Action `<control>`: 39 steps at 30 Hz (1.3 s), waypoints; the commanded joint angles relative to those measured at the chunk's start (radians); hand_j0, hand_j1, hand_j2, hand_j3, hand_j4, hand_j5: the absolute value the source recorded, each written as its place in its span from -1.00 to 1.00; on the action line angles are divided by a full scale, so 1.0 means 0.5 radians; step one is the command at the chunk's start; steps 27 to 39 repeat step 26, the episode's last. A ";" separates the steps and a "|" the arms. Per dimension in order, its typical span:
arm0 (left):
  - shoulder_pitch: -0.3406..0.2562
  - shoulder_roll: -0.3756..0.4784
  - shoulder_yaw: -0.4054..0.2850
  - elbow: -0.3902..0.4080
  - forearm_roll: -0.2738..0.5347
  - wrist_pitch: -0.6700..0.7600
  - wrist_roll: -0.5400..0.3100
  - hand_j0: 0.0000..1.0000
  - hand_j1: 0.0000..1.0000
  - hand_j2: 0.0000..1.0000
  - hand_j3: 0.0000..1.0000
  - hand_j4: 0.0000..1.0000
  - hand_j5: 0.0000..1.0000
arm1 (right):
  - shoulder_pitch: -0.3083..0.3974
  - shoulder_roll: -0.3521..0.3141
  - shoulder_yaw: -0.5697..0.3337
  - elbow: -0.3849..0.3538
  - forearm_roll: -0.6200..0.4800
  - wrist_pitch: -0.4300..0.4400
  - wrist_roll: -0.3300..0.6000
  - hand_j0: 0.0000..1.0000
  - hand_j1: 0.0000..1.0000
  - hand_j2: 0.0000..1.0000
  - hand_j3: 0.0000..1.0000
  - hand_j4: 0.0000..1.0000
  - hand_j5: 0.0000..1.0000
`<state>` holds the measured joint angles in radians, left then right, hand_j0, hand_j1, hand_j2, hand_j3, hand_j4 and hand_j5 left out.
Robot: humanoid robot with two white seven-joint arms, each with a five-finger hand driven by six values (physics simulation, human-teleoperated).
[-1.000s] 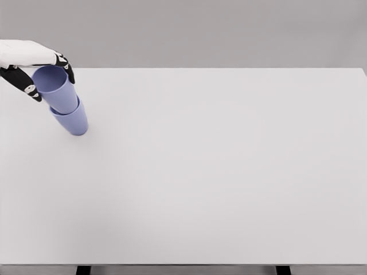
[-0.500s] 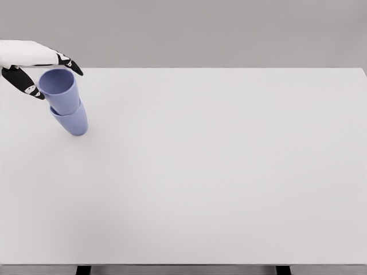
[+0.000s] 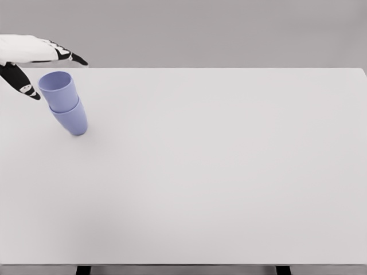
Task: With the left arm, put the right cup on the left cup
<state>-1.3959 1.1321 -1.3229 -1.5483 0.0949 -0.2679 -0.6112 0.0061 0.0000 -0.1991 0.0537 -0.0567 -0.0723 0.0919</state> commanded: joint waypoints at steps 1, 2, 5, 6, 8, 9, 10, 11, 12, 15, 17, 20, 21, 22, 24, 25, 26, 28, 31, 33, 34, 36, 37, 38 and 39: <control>0.003 0.110 0.099 -0.177 0.022 -0.007 0.001 1.00 1.00 1.00 1.00 1.00 1.00 | 0.000 0.000 -0.001 0.000 0.000 -0.003 0.000 1.00 1.00 1.00 1.00 1.00 1.00; 0.003 0.144 0.121 -0.232 0.031 -0.007 0.001 1.00 1.00 1.00 1.00 1.00 1.00 | -0.003 0.000 0.002 0.000 0.000 -0.003 0.000 1.00 1.00 1.00 1.00 1.00 1.00; 0.003 0.221 0.170 -0.358 0.071 -0.007 0.001 1.00 1.00 1.00 1.00 1.00 1.00 | -0.003 0.000 -0.001 0.000 0.000 0.000 0.000 1.00 1.00 1.00 1.00 1.00 1.00; 0.003 0.236 0.170 -0.401 0.071 -0.010 0.001 1.00 1.00 1.00 1.00 1.00 1.00 | -0.003 0.000 -0.001 0.000 0.000 0.000 0.000 1.00 1.00 1.00 1.00 1.00 1.00; 0.003 0.233 0.170 -0.432 0.105 -0.132 0.001 1.00 1.00 1.00 1.00 1.00 1.00 | -0.003 0.000 -0.001 0.000 0.000 0.000 0.000 1.00 1.00 1.00 1.00 1.00 1.00; 0.003 0.233 0.170 -0.432 0.105 -0.203 0.001 1.00 1.00 1.00 1.00 1.00 1.00 | -0.003 0.000 -0.001 0.000 0.000 0.000 0.000 1.00 1.00 1.00 1.00 1.00 1.00; 0.003 0.233 0.173 -0.432 0.105 -0.372 0.001 1.00 1.00 1.00 1.00 1.00 1.00 | -0.003 0.000 0.002 0.000 0.000 0.000 0.000 1.00 1.00 1.00 1.00 1.00 1.00; 0.003 0.233 0.170 -0.435 0.108 -0.464 0.001 1.00 1.00 1.00 1.00 1.00 1.00 | -0.003 0.000 -0.001 0.000 0.000 0.000 0.000 1.00 1.00 1.00 1.00 1.00 1.00; 0.006 0.230 0.170 -0.444 0.108 -0.620 0.001 1.00 1.00 1.00 1.00 1.00 1.00 | -0.003 0.000 -0.001 0.000 0.000 0.000 0.000 1.00 1.00 1.00 1.00 1.00 1.00; 0.006 0.218 0.164 -0.447 0.117 -0.686 0.001 1.00 1.00 1.00 1.00 1.00 1.00 | 0.000 0.000 -0.001 0.000 0.000 0.000 0.000 1.00 1.00 1.00 1.00 1.00 1.00; 0.024 0.202 0.161 -0.447 0.123 -0.686 0.001 1.00 1.00 1.00 1.00 1.00 1.00 | 0.000 0.000 -0.001 0.000 0.000 0.000 0.000 1.00 1.00 1.00 1.00 1.00 1.00; 0.147 0.117 0.158 -0.447 0.123 -0.686 0.001 1.00 1.00 1.00 1.00 1.00 1.00 | 0.000 0.000 0.002 0.000 0.000 -0.003 0.000 1.00 1.00 1.00 1.00 1.00 1.00; 0.166 0.092 0.158 -0.447 0.123 -0.686 0.001 1.00 1.00 1.00 1.00 1.00 1.00 | -0.003 0.000 -0.001 0.000 0.000 -0.003 0.000 1.00 1.00 1.00 1.00 1.00 1.00; 0.178 0.071 0.158 -0.447 0.123 -0.686 0.001 1.00 1.00 1.00 1.00 1.00 1.00 | -0.003 0.000 -0.001 0.000 0.000 0.000 0.000 1.00 1.00 1.00 1.00 1.00 1.00; 0.178 0.061 0.158 -0.450 0.123 -0.686 0.001 1.00 1.00 1.00 1.00 1.00 1.00 | 0.000 0.000 -0.001 0.000 0.000 0.000 0.000 1.00 1.00 1.00 1.00 1.00 1.00; 0.178 0.058 0.161 -0.453 0.123 -0.686 0.001 1.00 1.00 1.00 1.00 1.00 1.00 | 0.000 0.000 -0.001 0.000 0.000 0.000 0.000 1.00 1.00 1.00 1.00 1.00 1.00; 0.178 0.055 0.161 -0.453 0.123 -0.686 0.001 1.00 1.00 1.00 1.00 1.00 1.00 | 0.000 0.000 -0.001 0.000 0.000 0.000 0.000 1.00 1.00 1.00 1.00 1.00 1.00; 0.178 0.055 0.161 -0.453 0.123 -0.686 0.001 1.00 1.00 1.00 1.00 1.00 1.00 | 0.000 0.000 -0.001 0.000 0.000 0.000 0.000 1.00 1.00 1.00 1.00 1.00 1.00; 0.178 0.055 0.161 -0.453 0.123 -0.686 0.001 1.00 1.00 1.00 1.00 1.00 1.00 | 0.000 0.000 -0.001 0.000 0.000 0.000 0.000 1.00 1.00 1.00 1.00 1.00 1.00; 0.178 0.055 0.161 -0.453 0.123 -0.686 0.001 1.00 1.00 1.00 1.00 1.00 1.00 | 0.000 0.000 -0.001 0.000 0.000 0.000 0.000 1.00 1.00 1.00 1.00 1.00 1.00; 0.178 0.055 0.161 -0.453 0.123 -0.686 0.001 1.00 1.00 1.00 1.00 1.00 1.00 | 0.000 0.000 -0.001 0.000 0.000 0.000 0.000 1.00 1.00 1.00 1.00 1.00 1.00; 0.178 0.055 0.161 -0.453 0.123 -0.686 0.001 1.00 1.00 1.00 1.00 1.00 1.00 | 0.000 0.000 -0.001 0.000 0.000 0.000 0.000 1.00 1.00 1.00 1.00 1.00 1.00; 0.178 0.055 0.161 -0.453 0.123 -0.686 0.001 1.00 1.00 1.00 1.00 1.00 1.00 | 0.000 0.000 -0.001 0.000 0.000 0.000 0.000 1.00 1.00 1.00 1.00 1.00 1.00; 0.178 0.055 0.161 -0.453 0.123 -0.686 0.001 1.00 1.00 1.00 1.00 1.00 1.00 | 0.000 0.000 -0.001 0.000 0.000 0.000 0.000 1.00 1.00 1.00 1.00 1.00 1.00; 0.178 0.055 0.161 -0.453 0.123 -0.686 0.001 1.00 1.00 1.00 1.00 1.00 1.00 | 0.000 0.000 -0.001 0.000 0.000 0.000 0.000 1.00 1.00 1.00 1.00 1.00 1.00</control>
